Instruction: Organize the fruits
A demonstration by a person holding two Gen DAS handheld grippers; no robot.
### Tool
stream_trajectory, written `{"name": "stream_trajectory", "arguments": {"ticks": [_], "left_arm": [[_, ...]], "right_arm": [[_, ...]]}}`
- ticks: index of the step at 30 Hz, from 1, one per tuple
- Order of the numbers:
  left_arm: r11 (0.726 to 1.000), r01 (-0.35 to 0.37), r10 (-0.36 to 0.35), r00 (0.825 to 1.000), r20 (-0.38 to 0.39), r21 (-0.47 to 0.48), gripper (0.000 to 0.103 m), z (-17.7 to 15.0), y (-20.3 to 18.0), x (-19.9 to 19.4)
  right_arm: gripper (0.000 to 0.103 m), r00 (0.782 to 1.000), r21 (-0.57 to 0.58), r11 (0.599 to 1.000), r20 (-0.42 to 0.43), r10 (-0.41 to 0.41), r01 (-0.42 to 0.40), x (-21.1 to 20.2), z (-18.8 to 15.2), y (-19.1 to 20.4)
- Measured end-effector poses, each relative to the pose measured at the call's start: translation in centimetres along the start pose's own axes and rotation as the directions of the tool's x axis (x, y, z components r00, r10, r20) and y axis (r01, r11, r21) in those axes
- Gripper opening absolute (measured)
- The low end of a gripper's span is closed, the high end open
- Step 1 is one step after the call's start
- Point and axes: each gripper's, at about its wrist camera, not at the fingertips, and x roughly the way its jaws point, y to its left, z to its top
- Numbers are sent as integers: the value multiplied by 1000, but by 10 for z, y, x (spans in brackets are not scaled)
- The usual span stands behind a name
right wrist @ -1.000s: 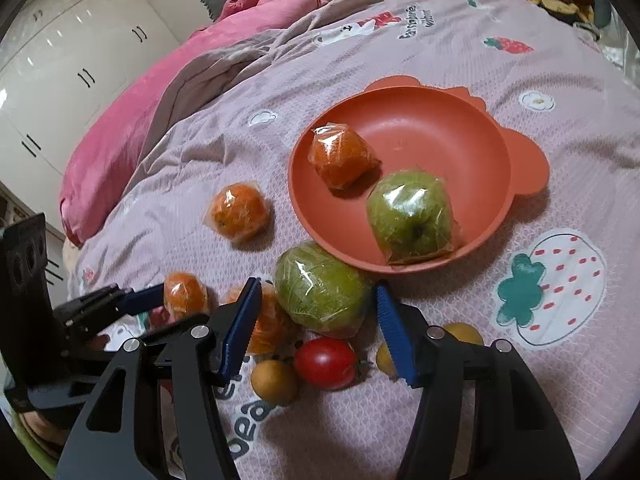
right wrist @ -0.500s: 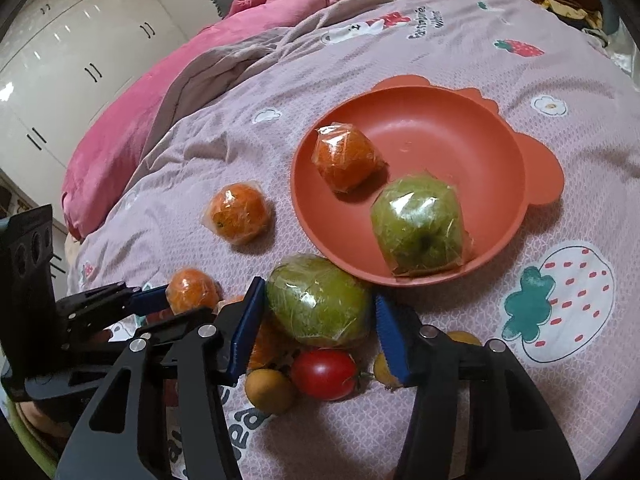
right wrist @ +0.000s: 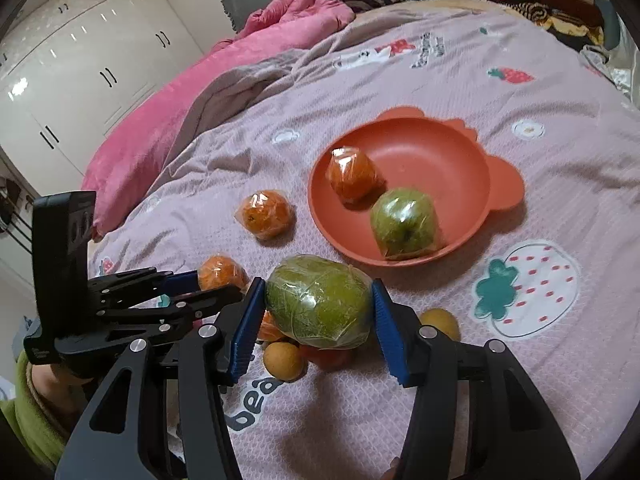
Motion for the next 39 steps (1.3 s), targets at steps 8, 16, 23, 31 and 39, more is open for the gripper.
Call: {"name": "stream_trajectory", "arguments": {"ticks": [8, 16, 23, 31, 39], "left_arm": [[1000, 3, -3, 999, 35, 6, 32, 8, -6, -15], [1000, 12, -12, 999, 41, 21, 31, 17, -17, -19], [999, 16, -18, 999, 46, 37, 32, 28, -24, -20], [997, 30, -34, 998, 56, 64, 32, 41, -37, -18], [996, 44, -49, 996, 69, 76, 32, 54, -49, -18]], "right_arm": [[51, 999, 0, 1000, 47, -7, 7, -19, 3, -3], [51, 997, 5, 1000, 80, -15, 15, -31, 7, -8], [51, 995, 10, 1000, 99, -22, 21, -37, 12, -14], [51, 992, 17, 1000, 124, -27, 26, -42, 20, -22], [51, 988, 25, 999, 150, -30, 27, -49, 26, -30]]}}
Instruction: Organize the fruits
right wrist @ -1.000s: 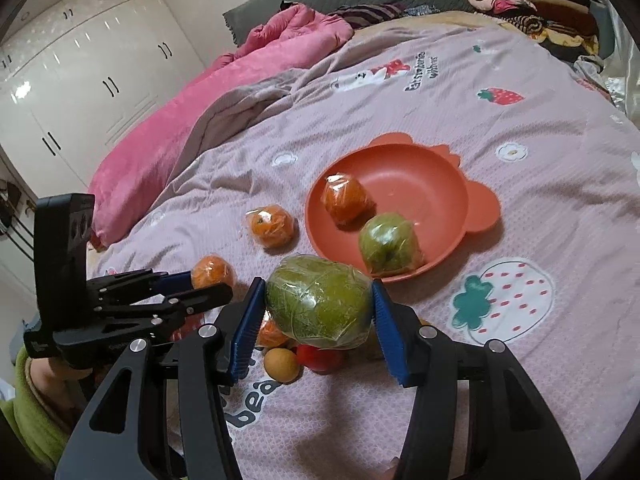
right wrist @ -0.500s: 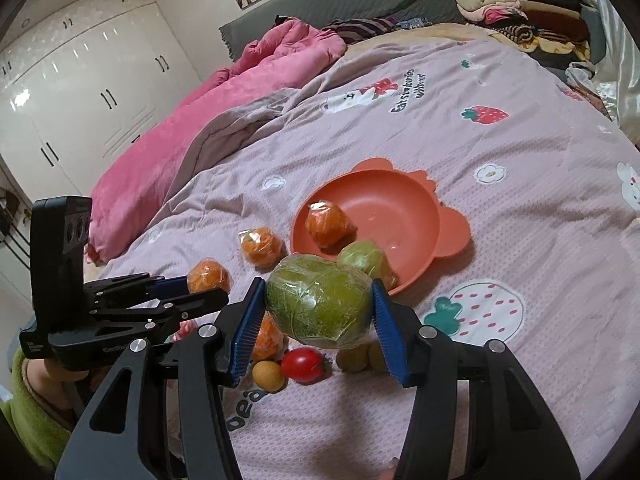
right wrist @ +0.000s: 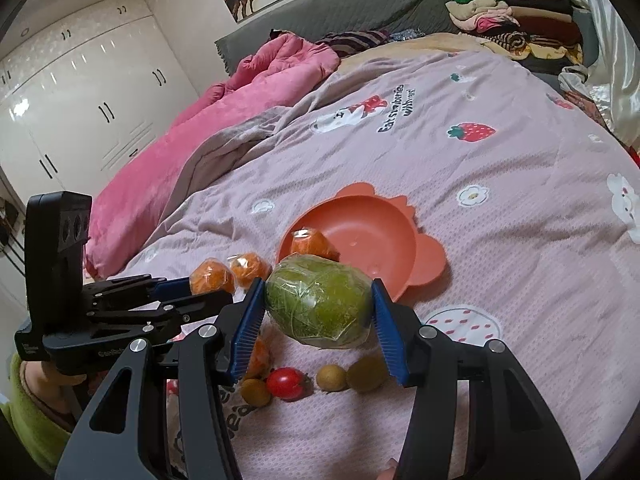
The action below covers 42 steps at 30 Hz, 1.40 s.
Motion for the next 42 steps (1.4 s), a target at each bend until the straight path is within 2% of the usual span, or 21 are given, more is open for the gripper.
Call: {"name": "stream_trajectory", "arguments": {"ticks": [17, 42], "left_arm": [[999, 12, -11, 1000, -14, 53, 31, 18, -20, 16], [998, -3, 7, 998, -66, 67, 31, 21, -16, 53]], "right_arm": [[51, 999, -24, 999, 35, -39, 40, -1, 21, -14], [51, 999, -45, 998, -27, -45, 44, 42, 34, -26]]}}
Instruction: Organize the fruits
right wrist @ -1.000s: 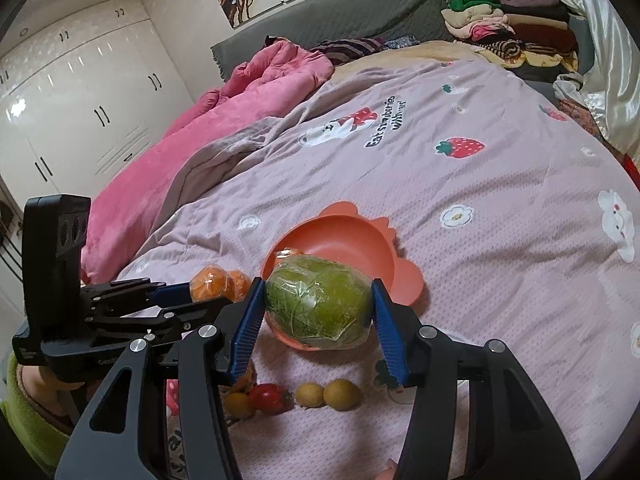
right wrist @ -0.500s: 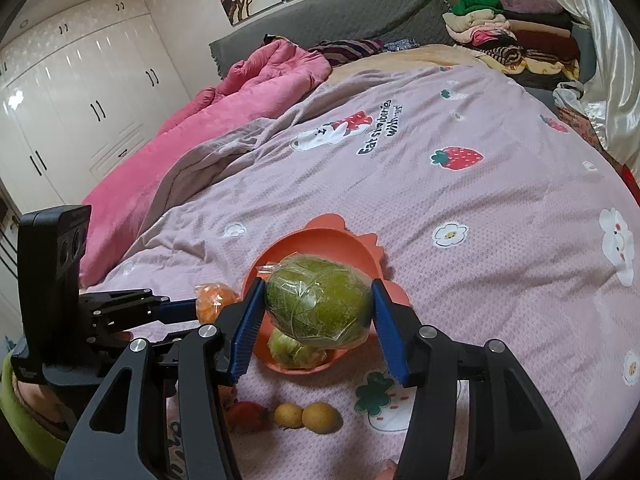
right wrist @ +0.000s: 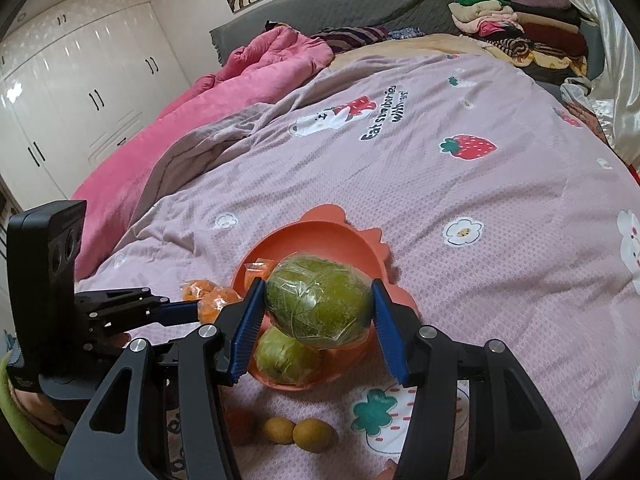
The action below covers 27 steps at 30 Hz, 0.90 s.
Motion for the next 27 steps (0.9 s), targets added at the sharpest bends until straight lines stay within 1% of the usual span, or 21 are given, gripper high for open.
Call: {"name": "stream_trajectory", "arguments": {"ticks": [12, 27], "left_arm": [[1000, -10, 10, 1000, -17, 3, 32, 1, 2, 8], [1000, 0, 0, 1000, -14, -3, 32, 3, 4, 13]], "right_arm": [[51, 1000, -17, 1000, -21, -17, 16, 16, 8, -9], [51, 997, -78, 997, -79, -9, 3, 38, 12, -3]]}}
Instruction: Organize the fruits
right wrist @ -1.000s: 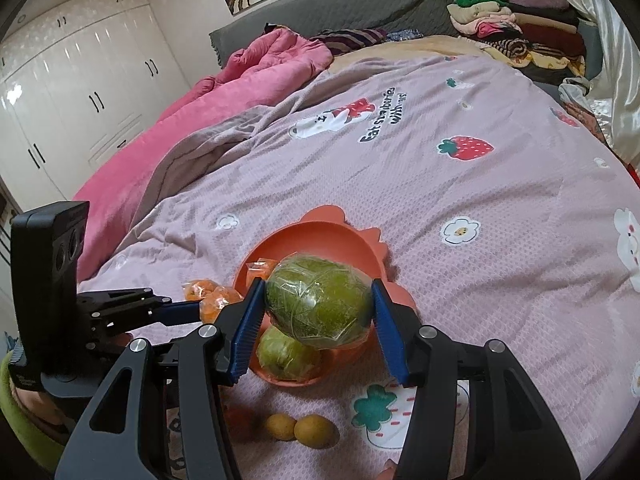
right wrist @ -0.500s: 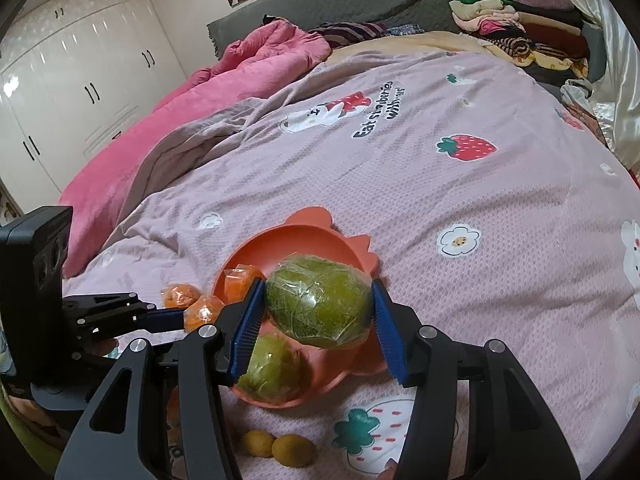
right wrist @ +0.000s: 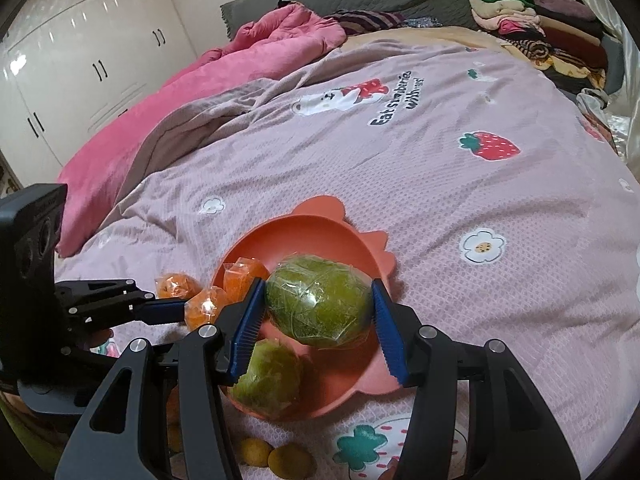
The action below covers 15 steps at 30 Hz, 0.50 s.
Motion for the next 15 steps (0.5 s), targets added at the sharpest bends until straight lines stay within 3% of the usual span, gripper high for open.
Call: {"name": "stream_trajectory", "arguments": {"ticks": [15], "left_arm": [[1000, 8, -8, 1000, -1, 8, 32, 1, 0, 0]], "right_arm": [[51, 999, -7, 1000, -32, -13, 13, 15, 3, 2]]}}
